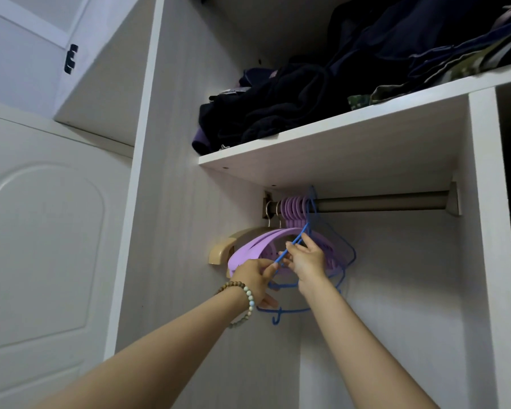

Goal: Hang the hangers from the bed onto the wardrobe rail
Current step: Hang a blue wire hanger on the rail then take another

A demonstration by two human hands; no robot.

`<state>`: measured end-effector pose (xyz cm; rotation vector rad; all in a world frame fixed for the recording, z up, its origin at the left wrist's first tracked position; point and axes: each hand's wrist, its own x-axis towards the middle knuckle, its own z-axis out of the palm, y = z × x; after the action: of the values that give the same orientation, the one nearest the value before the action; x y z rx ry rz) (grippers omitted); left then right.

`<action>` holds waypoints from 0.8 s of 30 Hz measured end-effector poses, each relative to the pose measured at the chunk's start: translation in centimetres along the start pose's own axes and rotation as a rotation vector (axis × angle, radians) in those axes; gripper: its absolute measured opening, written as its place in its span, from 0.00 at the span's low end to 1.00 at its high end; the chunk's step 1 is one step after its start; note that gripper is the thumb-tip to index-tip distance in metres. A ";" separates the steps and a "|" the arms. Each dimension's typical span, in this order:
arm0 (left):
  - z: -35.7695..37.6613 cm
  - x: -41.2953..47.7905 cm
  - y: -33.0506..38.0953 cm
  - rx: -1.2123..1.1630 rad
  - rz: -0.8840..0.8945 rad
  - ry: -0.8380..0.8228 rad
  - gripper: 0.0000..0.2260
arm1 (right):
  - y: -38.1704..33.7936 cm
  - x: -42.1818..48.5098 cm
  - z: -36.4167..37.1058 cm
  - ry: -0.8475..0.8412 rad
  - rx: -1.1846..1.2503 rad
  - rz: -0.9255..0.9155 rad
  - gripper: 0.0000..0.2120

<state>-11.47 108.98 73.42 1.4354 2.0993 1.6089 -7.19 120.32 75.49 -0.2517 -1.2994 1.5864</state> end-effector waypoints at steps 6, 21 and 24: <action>-0.1 -0.6 -0.3 0.034 -0.150 -0.096 0.15 | 0.8 -1.2 -1.1 -0.003 0.006 0.095 0.28; -12.6 -7.3 -1.8 0.095 0.088 0.213 0.16 | -1.4 -9.7 6.4 -0.045 -0.410 -0.374 0.26; -17.6 -11.2 -3.4 0.132 0.098 0.323 0.16 | -0.7 -12.9 11.1 -0.156 -0.441 -0.376 0.27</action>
<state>-17.98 88.86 73.49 1.4169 2.3822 1.8814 -8.62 103.39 75.09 -0.1437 -1.7015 1.0087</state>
